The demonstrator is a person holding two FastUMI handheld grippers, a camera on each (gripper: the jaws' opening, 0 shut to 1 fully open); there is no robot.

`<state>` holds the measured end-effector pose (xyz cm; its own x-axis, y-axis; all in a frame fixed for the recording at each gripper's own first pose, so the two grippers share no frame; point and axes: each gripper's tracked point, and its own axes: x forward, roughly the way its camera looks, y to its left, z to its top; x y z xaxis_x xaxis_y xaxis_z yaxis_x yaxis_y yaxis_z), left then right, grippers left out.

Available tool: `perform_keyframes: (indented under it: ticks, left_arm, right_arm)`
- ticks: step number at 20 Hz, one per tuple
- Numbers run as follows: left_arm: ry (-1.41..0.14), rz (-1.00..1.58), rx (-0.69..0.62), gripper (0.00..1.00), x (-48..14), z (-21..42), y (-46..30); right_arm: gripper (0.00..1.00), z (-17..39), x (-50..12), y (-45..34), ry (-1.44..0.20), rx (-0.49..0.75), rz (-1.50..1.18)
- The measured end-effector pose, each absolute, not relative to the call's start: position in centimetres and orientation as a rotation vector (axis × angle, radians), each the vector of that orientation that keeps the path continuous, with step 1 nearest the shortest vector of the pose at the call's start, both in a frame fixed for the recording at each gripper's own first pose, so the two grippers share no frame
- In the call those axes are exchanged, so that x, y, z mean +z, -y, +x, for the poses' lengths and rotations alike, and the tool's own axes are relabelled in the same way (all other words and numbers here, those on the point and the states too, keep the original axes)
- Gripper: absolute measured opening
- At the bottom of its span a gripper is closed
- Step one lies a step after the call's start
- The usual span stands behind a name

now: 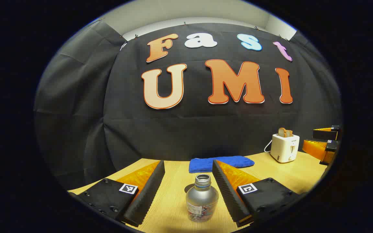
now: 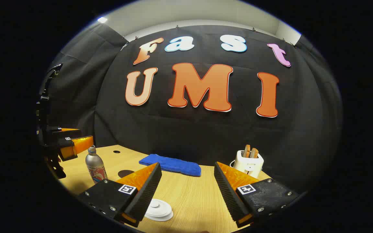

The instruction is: Open the teacup lid with one hand, grasp the water bottle and pour water into the teacup with the other hand; after pouring, place the water bottle on the coaster and then close the teacup lid.

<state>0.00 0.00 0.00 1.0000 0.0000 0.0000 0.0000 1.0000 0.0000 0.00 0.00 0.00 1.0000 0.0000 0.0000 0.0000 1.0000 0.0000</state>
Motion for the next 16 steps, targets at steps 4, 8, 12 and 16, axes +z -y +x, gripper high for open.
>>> perform_keyframes:
  ticks: [4, 8, 12, 16]
  left_arm:
    - [0.011, -0.006, 0.001, 0.97, 0.16, -0.07, 0.11]
    - [0.019, -0.002, -0.008, 0.97, 0.16, 0.06, 0.46]
    - [0.018, 0.009, -0.002, 0.99, 0.12, 0.16, 0.27]
    - [0.015, 0.007, 0.004, 1.0, -0.07, 0.12, -0.03]
  right_arm:
    - [0.98, -0.04, -0.08, -0.03, 0.004, 0.006, -0.007]
    - [0.98, -0.03, -0.13, 0.06, 0.007, 0.007, -0.012]
    - [0.98, 0.09, -0.34, 0.11, 0.001, 0.006, -0.009]
    - [0.98, 0.22, -0.51, 0.07, -0.003, 0.008, -0.011]
